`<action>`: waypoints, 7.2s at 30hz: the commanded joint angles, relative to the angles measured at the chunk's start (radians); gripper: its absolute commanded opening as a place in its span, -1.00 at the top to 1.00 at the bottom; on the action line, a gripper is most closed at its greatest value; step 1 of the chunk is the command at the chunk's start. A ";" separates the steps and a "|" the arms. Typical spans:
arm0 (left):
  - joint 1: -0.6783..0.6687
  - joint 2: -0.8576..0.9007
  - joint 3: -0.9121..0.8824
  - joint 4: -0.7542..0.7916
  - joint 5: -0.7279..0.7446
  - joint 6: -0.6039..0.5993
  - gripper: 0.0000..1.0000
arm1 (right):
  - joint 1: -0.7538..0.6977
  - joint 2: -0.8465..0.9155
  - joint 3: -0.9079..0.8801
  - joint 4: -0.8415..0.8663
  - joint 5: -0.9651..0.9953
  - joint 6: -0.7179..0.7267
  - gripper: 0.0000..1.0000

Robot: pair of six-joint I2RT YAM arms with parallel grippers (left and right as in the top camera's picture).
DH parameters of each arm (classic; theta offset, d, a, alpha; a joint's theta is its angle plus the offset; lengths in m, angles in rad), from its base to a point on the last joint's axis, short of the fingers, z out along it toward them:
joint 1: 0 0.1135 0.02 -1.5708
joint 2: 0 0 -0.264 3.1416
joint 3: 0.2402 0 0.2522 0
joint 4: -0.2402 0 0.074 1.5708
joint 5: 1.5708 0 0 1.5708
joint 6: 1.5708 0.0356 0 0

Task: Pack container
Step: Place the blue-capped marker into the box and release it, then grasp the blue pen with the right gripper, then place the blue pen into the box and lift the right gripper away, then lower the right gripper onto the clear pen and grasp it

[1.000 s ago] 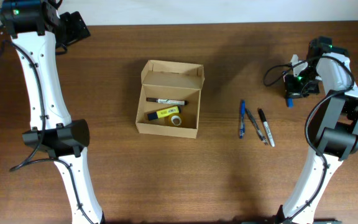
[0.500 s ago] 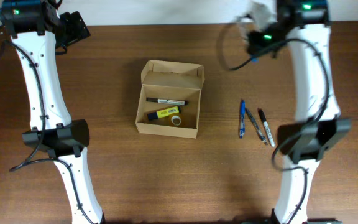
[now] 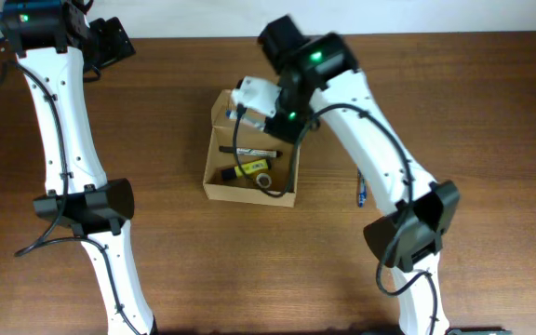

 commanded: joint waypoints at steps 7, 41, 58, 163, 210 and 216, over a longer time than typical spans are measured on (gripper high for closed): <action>0.004 0.002 0.015 0.001 -0.014 0.009 -1.00 | 0.068 0.014 -0.258 0.155 0.001 -0.044 0.92; 0.004 0.002 0.015 0.001 -0.014 0.009 -1.00 | 0.026 -0.275 -0.183 0.183 0.253 0.339 -0.20; 0.004 0.002 0.015 0.001 -0.014 0.009 -1.00 | -0.469 -0.522 -0.774 0.270 0.068 0.845 0.10; 0.004 0.002 0.015 0.001 -0.014 0.009 -1.00 | 0.104 -0.174 -0.322 0.291 0.164 0.244 0.04; 0.004 0.002 0.015 0.001 -0.014 0.009 -1.00 | -0.466 -0.254 -1.032 0.480 0.201 0.507 0.16; 0.004 0.002 0.015 0.001 -0.014 0.009 -0.99 | -0.470 -0.211 -1.032 0.507 0.201 0.507 0.15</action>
